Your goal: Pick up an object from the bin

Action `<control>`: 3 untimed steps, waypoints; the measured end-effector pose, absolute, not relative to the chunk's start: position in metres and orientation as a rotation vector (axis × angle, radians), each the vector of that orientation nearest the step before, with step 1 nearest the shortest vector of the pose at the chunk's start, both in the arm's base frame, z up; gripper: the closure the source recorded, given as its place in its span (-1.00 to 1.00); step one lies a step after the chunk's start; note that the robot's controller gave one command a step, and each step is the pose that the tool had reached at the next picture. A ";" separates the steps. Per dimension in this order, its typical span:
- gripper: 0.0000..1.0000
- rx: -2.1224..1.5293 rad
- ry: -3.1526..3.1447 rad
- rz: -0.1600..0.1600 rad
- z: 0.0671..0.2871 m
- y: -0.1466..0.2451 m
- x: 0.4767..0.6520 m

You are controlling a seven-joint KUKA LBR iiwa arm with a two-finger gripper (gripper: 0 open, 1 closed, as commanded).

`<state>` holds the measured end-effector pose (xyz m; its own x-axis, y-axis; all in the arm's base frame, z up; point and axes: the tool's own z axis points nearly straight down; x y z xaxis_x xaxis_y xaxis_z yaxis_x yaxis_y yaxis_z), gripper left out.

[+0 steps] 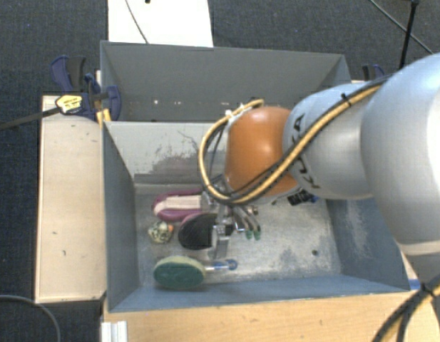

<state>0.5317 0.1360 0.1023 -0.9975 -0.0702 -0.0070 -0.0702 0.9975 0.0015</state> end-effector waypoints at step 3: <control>-1.00 0.283 3.120 0.009 0.075 0.131 0.529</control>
Offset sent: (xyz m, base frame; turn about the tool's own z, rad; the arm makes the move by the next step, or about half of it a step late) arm -0.0084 -0.0061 0.0011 0.0547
